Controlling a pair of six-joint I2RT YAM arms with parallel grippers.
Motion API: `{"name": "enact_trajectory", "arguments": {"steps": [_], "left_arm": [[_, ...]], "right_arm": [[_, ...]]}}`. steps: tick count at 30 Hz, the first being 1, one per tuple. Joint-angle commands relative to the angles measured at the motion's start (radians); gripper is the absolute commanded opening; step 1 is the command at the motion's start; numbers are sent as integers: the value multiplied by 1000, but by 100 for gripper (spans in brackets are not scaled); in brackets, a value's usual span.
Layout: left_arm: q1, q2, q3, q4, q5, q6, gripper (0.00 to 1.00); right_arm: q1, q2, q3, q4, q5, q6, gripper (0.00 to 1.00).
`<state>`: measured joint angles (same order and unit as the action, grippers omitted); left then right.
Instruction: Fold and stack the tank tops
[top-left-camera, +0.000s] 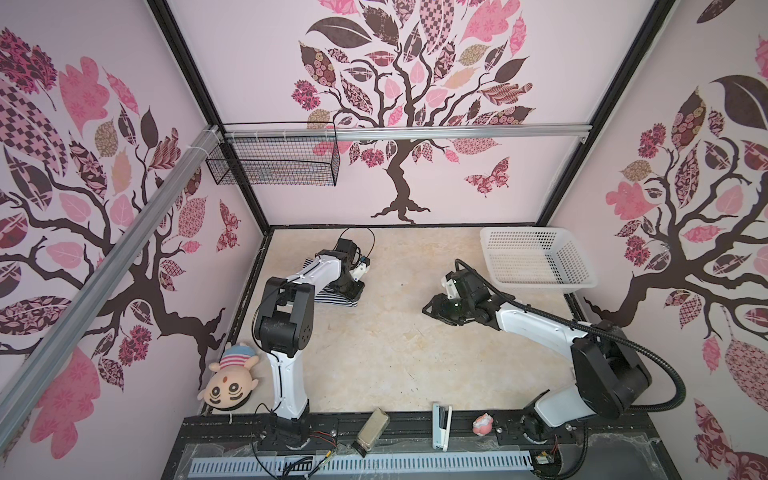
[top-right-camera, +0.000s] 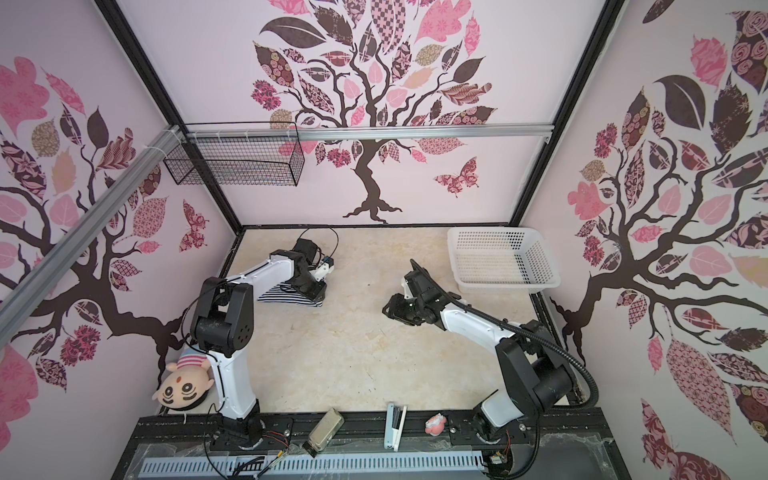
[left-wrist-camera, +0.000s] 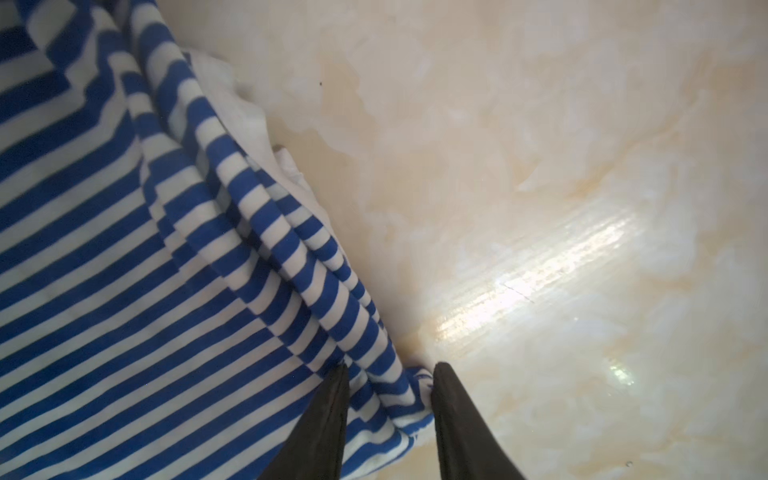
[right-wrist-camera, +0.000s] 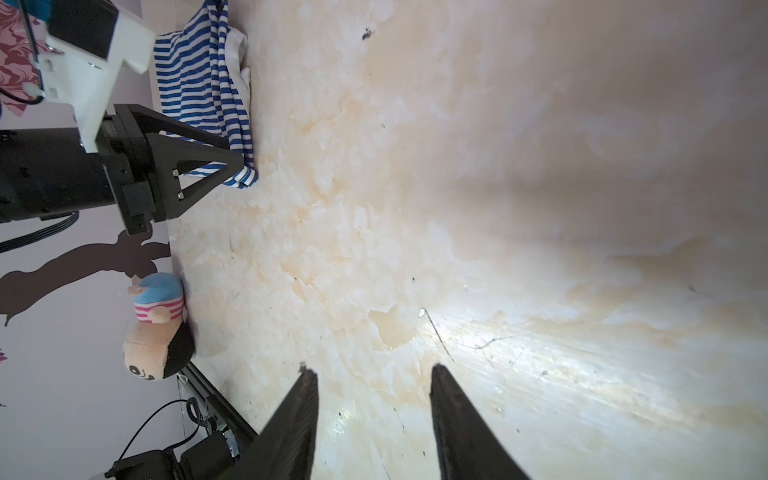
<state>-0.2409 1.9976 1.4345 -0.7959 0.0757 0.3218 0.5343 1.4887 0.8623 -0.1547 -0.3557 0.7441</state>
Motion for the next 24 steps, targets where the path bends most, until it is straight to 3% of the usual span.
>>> {"name": "enact_trajectory", "arguments": {"steps": [1,9,13,14,16,19,24], "left_arm": [[4,14,-34,18,-26,1,38],[4,-112,-36,-5,36,-45,38],[19,-295,-92,59,60,-134,39],[35,-359,-137,109,70,-169,46],[81,-461,-224,202,108,-244,63],[171,-577,-345,299,165,-319,72],[272,-741,-621,574,127,-349,96]], "right_arm": [[-2,-45,-13,-39,24,0,47],[-3,-94,30,-140,112,-48,51],[-17,-121,120,-280,292,-124,79],[-34,-136,122,-290,341,-141,87],[-83,-169,96,-275,411,-169,93],[-134,-219,31,-205,546,-260,96],[-141,-310,-100,-41,769,-406,95]]}}
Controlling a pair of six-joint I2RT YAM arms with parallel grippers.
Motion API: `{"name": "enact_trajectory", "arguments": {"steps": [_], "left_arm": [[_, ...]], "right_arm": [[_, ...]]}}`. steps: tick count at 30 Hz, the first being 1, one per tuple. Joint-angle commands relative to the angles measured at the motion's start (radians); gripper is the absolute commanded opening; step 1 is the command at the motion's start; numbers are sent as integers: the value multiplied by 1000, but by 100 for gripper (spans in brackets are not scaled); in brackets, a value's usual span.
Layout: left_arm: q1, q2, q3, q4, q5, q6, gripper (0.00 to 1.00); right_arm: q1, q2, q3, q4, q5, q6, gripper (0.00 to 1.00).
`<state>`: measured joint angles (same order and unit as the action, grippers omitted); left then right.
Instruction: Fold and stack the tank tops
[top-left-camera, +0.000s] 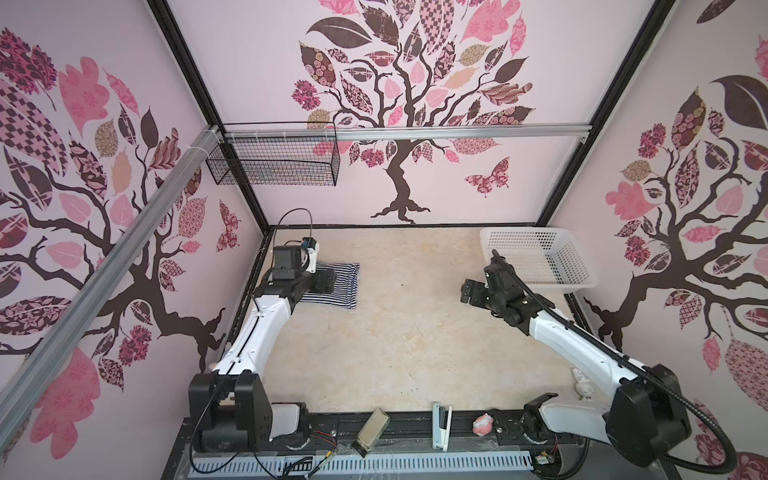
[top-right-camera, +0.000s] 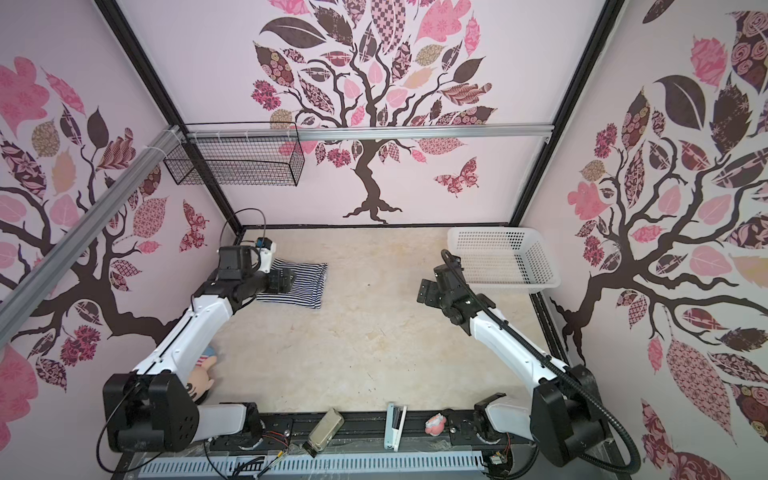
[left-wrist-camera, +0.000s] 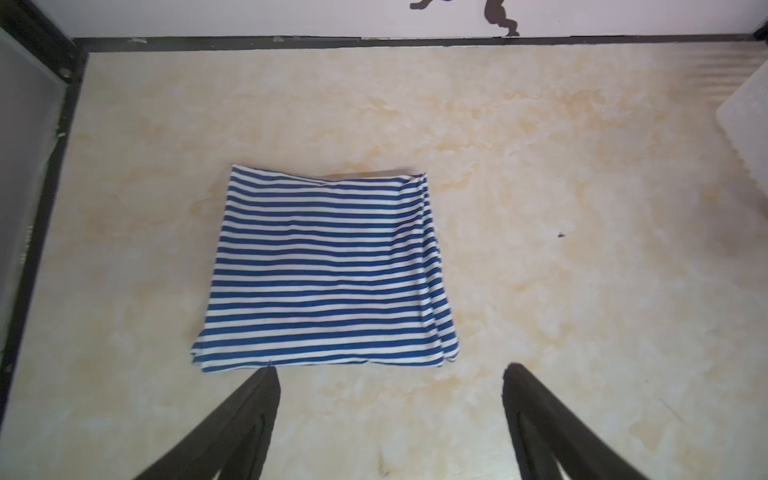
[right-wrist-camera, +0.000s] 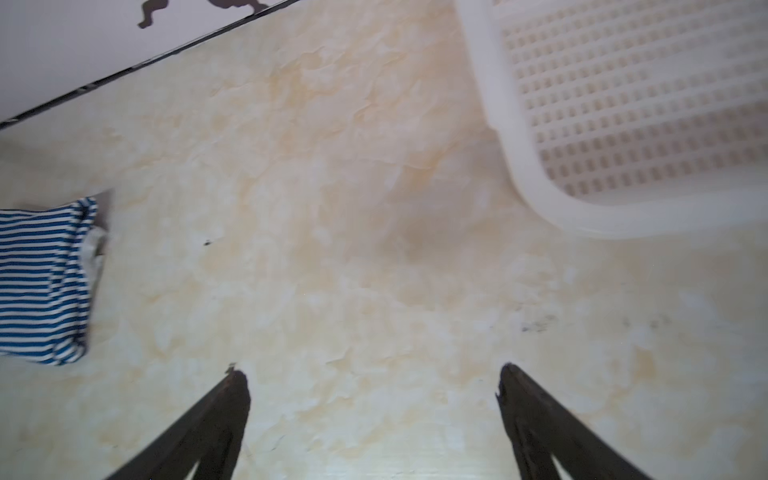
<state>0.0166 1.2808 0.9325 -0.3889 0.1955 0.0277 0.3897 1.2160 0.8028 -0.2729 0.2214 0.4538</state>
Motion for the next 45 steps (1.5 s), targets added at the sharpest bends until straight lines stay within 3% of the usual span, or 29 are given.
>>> {"name": "enact_trajectory", "arguments": {"steps": [1,6,12,18,28,34,40,43,45], "left_arm": [[16,-43,-170,225,-6,-48,97],[18,-77,-356,484,-55,-38,97],[19,-106,-411,591,-51,-40,97],[26,-94,-506,744,-25,-1,97],[70,51,-499,899,-59,-45,97],[86,158,-448,956,-46,-66,97],[89,243,-510,1186,-5,-62,97],[88,220,-531,1185,2,-50,97],[77,235,-594,1317,16,-29,97]], "right_arm": [[2,-51,-69,118,218,-134,95],[-2,-61,-207,336,347,-211,92],[-3,-77,-241,365,350,-225,92],[-4,-242,-373,534,283,-299,92],[-9,-343,-412,548,356,-300,95],[-30,-342,-405,548,426,-282,100],[-55,-277,-426,635,431,-287,100],[-54,-217,-440,707,421,-302,100],[-55,-176,-458,778,410,-318,100]]}}
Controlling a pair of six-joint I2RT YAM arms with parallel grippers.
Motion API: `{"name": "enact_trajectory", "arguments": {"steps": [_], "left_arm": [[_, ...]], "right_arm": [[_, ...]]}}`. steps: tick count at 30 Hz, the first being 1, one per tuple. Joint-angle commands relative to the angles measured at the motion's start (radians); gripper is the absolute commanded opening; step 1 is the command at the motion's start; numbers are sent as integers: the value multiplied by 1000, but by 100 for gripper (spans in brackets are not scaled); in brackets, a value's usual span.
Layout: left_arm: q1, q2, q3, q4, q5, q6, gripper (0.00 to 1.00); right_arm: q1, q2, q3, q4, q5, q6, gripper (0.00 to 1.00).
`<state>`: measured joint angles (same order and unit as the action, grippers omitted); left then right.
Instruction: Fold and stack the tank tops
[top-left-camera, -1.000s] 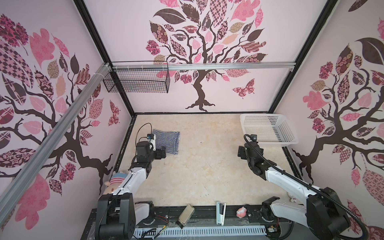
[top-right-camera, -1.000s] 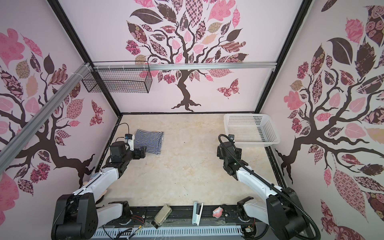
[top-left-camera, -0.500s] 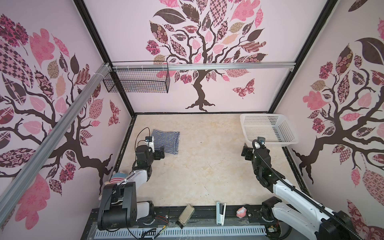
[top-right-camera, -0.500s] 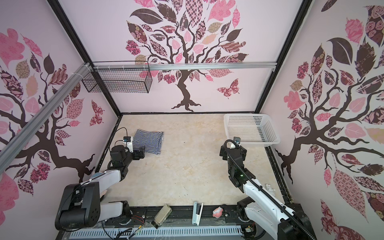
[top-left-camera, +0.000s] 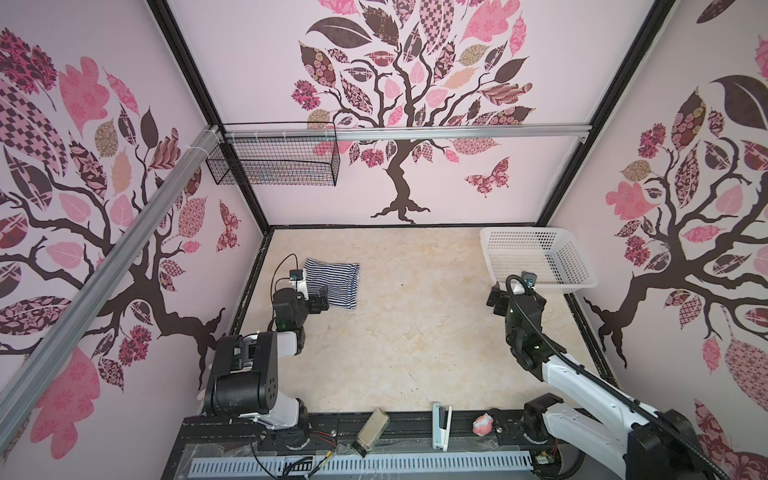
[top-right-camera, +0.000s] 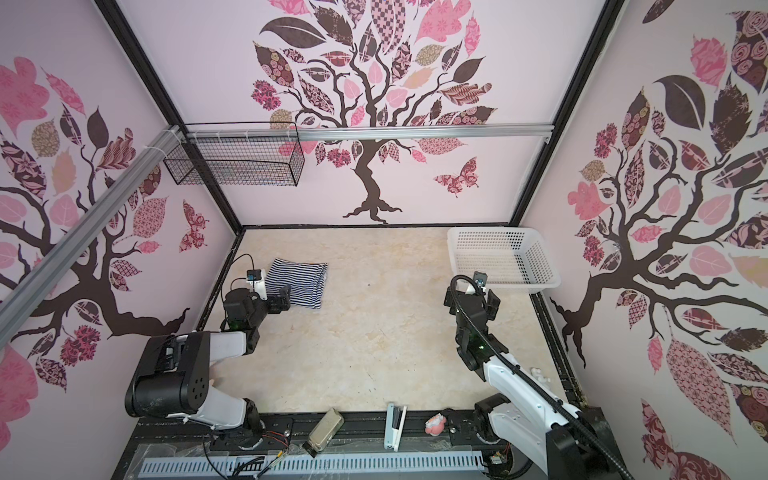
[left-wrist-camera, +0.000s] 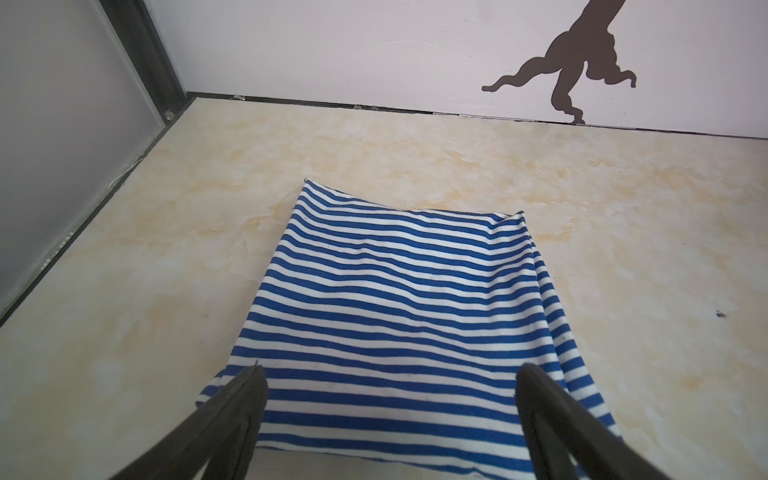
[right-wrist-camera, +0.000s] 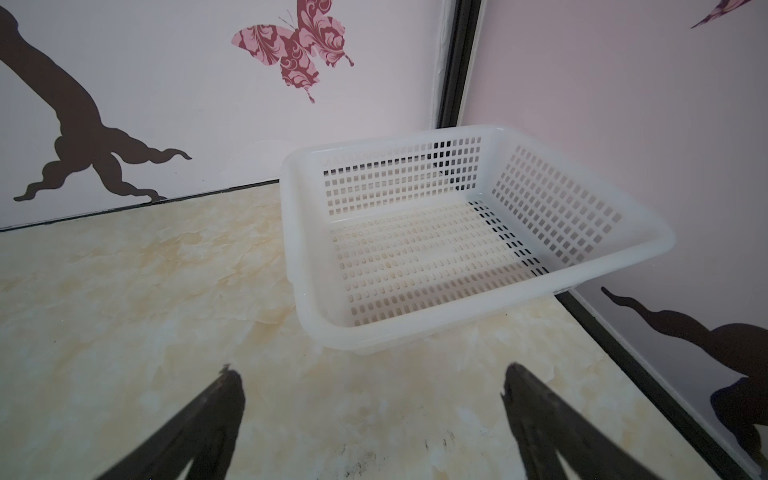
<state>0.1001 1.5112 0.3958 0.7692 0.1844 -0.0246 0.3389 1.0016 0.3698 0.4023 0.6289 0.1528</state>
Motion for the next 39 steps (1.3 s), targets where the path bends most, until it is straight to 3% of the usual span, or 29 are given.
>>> {"name": "enact_trajectory", "arguments": {"steps": [1,3,5,7,10,14,20,23,30,33,37,39], "left_arm": [[-16,23,-88,216,46,45,97],[-50,71,-112,340,7,57,97],[-53,29,-64,167,-69,42,97],[-50,59,-21,140,-182,-11,97],[-43,38,-11,88,-171,-16,97],[-37,46,-17,111,-68,19,97],[-30,47,-21,119,-33,22,97],[-28,47,-18,114,-39,19,97],[-33,47,-9,94,-89,5,97],[-33,46,-9,95,-91,6,97],[-33,46,-9,96,-90,6,97],[-33,46,-9,94,-91,7,97]], "right_arm": [[-5,60,-40,155,-20,-33,100],[-6,102,-55,245,-100,-92,100],[-10,141,-62,314,-136,-125,100],[-28,168,-76,380,-170,-151,100],[-105,218,-94,457,-220,-144,100],[-251,275,-100,515,-397,-39,100],[-259,386,-79,569,-472,-80,99],[-259,392,-53,525,-564,-130,97],[-259,420,-29,512,-574,-152,95],[-259,396,-167,735,-533,-158,94],[-256,597,-207,1063,-566,-196,94],[-255,536,-132,828,-549,-188,97]]}}
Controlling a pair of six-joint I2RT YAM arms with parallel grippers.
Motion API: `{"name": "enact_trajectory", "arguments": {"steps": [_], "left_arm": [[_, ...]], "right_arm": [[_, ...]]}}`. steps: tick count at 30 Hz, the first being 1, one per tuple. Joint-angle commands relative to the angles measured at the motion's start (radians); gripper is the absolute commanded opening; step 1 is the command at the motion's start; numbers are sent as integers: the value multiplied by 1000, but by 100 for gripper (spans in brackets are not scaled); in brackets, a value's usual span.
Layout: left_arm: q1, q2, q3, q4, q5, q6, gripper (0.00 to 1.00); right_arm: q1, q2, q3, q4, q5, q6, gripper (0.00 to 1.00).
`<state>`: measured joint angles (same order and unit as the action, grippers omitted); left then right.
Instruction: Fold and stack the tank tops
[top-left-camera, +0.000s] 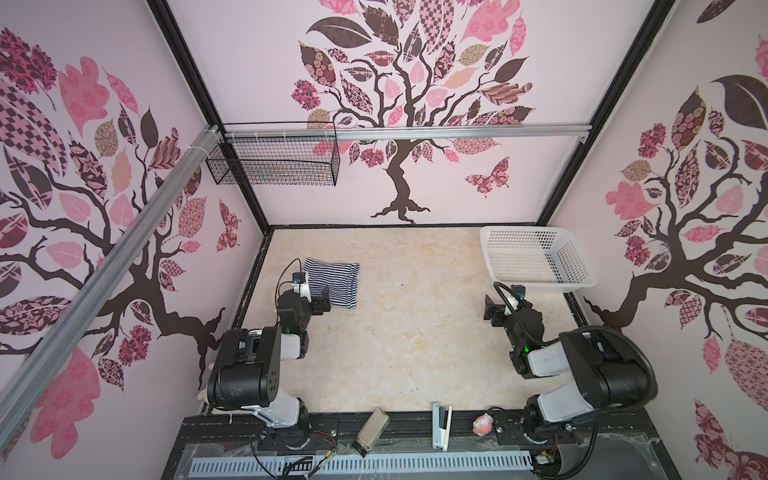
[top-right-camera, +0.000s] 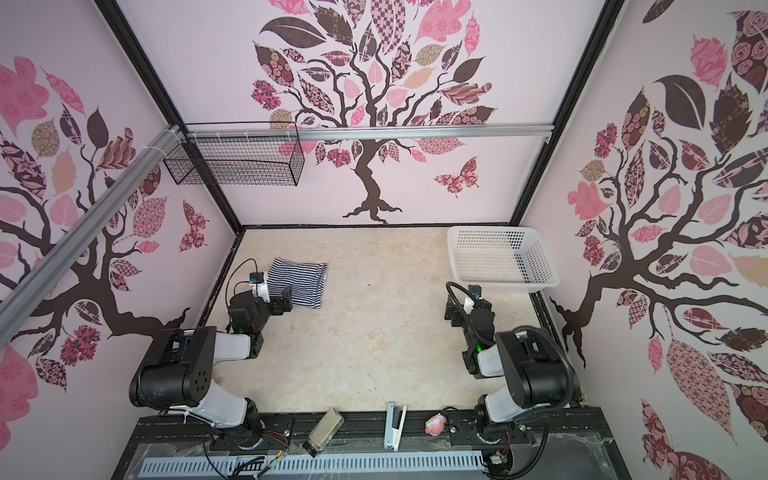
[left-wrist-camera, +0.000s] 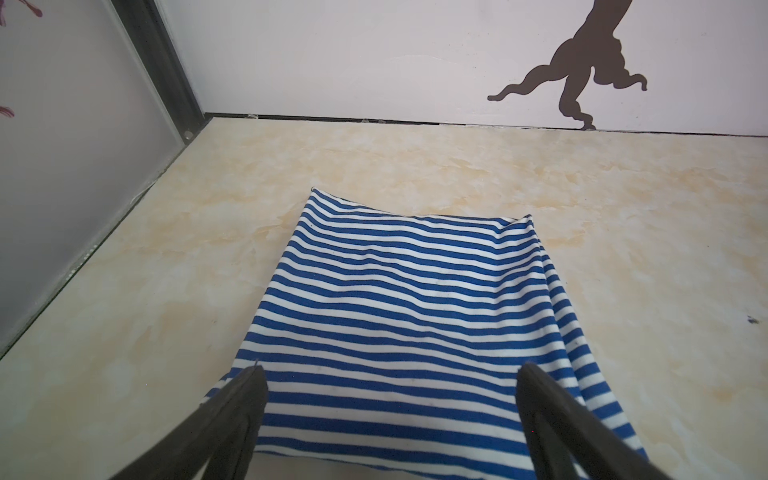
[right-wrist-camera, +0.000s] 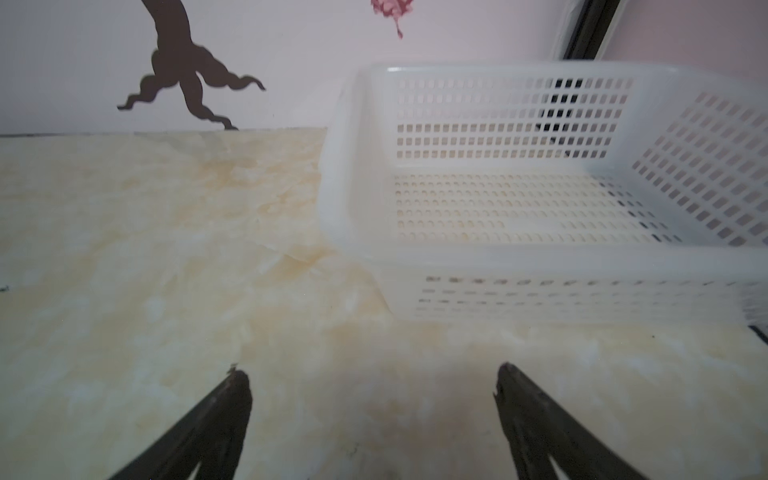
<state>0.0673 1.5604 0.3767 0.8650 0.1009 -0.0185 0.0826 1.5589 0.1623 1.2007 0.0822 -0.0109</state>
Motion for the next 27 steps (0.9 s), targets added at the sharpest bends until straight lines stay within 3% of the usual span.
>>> {"name": "enact_trajectory", "arguments": {"steps": [1,4,8,27], "left_arm": [[0,-3,10,-1,-9,1,97],[-1,-7,8,1,-10,0,97],[-1,-5,8,0,-12,1,97],[-3,-3,12,-4,-13,3,97]], "right_arm": [[-1,-40,100,-61,7,-9,100],[2,9,54,105,70,5,100],[-18,-2,113,-28,45,27,100],[-27,6,125,-38,40,40,100]]}}
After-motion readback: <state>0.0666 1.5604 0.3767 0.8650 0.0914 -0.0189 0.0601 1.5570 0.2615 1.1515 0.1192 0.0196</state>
